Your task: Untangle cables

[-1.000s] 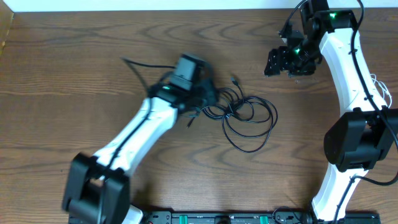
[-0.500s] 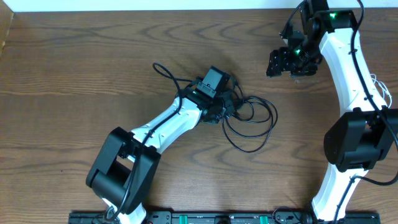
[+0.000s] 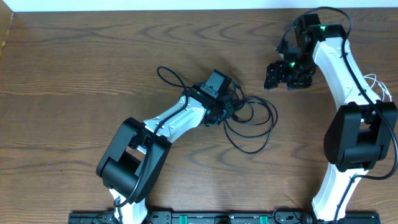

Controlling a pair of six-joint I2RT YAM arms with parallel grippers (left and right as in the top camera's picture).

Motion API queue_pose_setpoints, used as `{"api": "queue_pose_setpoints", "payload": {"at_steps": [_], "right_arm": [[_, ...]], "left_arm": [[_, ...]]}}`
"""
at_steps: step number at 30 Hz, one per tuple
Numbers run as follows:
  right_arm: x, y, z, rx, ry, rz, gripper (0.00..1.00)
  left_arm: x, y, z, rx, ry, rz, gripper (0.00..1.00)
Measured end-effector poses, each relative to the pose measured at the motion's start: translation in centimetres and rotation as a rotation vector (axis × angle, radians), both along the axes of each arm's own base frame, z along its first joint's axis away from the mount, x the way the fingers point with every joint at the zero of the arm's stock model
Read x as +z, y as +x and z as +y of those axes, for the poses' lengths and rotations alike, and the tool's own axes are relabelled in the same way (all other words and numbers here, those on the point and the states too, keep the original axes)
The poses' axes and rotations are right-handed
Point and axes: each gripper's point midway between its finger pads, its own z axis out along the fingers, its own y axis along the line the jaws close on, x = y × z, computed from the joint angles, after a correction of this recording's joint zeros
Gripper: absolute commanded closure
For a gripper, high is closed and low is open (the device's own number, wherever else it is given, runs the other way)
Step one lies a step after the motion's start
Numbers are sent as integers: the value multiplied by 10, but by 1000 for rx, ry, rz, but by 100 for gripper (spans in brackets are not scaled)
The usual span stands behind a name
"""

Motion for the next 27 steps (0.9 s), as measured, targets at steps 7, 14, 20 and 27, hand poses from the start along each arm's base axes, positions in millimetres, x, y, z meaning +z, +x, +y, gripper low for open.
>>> {"api": "queue_pose_setpoints", "payload": {"at_steps": [7, 14, 20, 27], "right_arm": [[-1, 0, 1, 0, 7, 1, 23], [0, 1, 5, 2, 31, -4, 28], [10, 2, 29, 91, 171, -39, 28], [62, 3, 63, 238, 386, -204, 24]], "left_arm": [[0, -1, 1, -14, 6, -3, 93], [19, -9, 13, -78, 59, -35, 93], [102, -4, 15, -131, 0, -249, 92], [193, -9, 20, -159, -92, -484, 93]]}}
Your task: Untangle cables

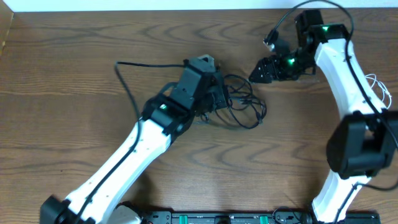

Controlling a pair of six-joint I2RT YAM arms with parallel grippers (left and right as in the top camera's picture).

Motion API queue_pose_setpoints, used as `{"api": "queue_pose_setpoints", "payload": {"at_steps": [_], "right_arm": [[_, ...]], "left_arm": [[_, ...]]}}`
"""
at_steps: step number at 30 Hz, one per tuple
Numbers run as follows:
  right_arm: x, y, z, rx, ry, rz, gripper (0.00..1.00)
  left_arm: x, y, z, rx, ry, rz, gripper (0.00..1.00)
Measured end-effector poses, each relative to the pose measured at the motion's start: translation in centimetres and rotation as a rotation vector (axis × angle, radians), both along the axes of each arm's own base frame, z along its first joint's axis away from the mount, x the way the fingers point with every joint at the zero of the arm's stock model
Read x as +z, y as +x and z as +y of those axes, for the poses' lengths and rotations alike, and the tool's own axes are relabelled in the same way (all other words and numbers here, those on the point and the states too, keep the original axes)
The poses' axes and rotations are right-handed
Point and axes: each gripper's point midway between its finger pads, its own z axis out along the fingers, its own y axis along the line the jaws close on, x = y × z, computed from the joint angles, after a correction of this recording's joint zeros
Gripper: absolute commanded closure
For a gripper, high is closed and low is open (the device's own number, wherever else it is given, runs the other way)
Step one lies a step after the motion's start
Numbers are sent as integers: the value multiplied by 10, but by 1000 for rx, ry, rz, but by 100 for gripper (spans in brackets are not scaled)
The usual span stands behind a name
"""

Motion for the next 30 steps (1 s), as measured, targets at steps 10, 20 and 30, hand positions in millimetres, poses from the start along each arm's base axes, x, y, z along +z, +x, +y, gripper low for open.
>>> {"api": "queue_pose_setpoints", "payload": {"at_steps": [10, 20, 30], "right_arm": [[93, -28, 11, 61, 108, -220, 20], [81, -46, 35, 145, 79, -204, 24], [27, -29, 33, -20, -51, -136, 25]], "left_arm": [[12, -1, 5, -1, 6, -43, 92], [12, 0, 5, 0, 6, -50, 92], [12, 0, 4, 0, 5, -48, 92]]}}
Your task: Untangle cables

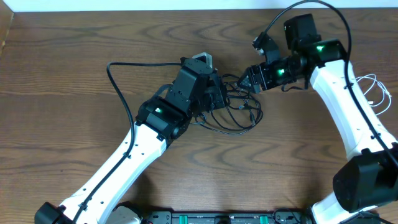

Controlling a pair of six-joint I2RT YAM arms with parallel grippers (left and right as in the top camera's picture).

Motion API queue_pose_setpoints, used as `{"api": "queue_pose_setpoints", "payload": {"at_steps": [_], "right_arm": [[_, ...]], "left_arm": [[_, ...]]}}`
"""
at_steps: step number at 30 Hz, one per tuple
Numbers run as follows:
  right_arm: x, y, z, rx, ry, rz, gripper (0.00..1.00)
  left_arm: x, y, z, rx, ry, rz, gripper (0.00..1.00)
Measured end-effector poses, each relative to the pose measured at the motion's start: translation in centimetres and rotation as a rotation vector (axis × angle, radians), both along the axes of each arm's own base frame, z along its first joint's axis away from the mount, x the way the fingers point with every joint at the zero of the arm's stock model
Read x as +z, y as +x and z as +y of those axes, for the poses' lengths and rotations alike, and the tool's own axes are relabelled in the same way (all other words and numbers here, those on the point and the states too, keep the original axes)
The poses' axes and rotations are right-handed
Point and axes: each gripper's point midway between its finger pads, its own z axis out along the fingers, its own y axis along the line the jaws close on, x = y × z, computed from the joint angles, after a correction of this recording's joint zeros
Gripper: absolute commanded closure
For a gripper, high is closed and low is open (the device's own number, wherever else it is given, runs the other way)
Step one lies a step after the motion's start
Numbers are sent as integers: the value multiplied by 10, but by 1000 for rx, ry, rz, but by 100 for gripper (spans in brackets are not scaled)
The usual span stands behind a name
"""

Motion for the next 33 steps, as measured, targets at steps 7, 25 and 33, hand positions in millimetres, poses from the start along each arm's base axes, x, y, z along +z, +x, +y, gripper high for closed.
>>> {"api": "queue_pose_setpoints", "payload": {"at_steps": [7, 25, 33], "right_arm": [[-22, 1, 3, -53, -29, 21, 29], [-26, 6, 24, -57, -34, -22, 80], [-46, 12, 17, -130, -60, -18, 99]], "left_arm": [[0, 0, 0, 3, -2, 2, 92], [5, 4, -2, 17, -28, -9, 92], [27, 5, -2, 29, -83, -60, 92]]}}
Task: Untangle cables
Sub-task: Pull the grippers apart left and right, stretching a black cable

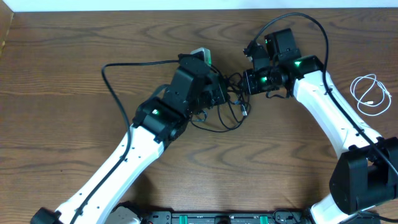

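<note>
A tangle of black cable (231, 107) lies at mid-table. One long strand (111, 93) runs out of it to the left and loops back under the left arm. My left gripper (219, 93) sits on the tangle's left side and seems shut on the cable. From the right, my right gripper (247, 81) reaches in until its tips touch the upper right of the tangle. The overhead view does not show whether its fingers are open or shut.
A coiled white cable (370, 93) lies apart near the right edge. The left arm slants across the lower left of the table. The right arm comes up along the right side. A white wall borders the far edge.
The right gripper has moved a little left and down onto the tangle's upper right. The tangle has bunched slightly tighter. The left gripper and the long left strand have barely moved.
At first the left gripper sat on a loose tangle and the right gripper hung far to the upper right. Then the left arm stood shifted left, with a long strand drawn out leftward. The right gripper stood closer at each moment and now touches the tangle.
</note>
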Controlling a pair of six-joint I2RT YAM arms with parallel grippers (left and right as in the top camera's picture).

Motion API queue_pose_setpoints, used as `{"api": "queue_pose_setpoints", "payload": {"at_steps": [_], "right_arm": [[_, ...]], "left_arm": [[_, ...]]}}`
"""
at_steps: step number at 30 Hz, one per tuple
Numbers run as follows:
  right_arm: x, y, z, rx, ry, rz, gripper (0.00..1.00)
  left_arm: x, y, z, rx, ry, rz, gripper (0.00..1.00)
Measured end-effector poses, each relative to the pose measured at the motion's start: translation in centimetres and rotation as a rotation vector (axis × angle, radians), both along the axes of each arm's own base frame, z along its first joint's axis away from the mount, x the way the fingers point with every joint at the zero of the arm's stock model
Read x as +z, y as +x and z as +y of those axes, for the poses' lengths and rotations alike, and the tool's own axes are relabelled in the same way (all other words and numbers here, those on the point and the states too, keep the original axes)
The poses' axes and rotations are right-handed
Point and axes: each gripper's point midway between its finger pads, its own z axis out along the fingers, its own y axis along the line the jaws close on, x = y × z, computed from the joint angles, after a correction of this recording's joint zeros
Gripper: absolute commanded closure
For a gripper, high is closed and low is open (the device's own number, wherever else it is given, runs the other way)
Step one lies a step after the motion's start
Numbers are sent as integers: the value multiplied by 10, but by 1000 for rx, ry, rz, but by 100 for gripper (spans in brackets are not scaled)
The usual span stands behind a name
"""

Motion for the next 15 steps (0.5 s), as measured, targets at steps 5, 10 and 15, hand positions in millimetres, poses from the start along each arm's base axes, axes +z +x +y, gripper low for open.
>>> {"api": "queue_pose_setpoints", "payload": {"at_steps": [5, 10, 15], "right_arm": [[-8, 0, -14, -94, -44, 44, 99], [-19, 0, -59, -232, -114, 120, 99], [-26, 3, -120, -394, -169, 179, 99]], "left_arm": [[28, -9, 8, 6, -37, -60, 92], [61, -9, 46, 104, -59, -137, 92], [67, -4, 108, 275, -21, -138, 92]]}}
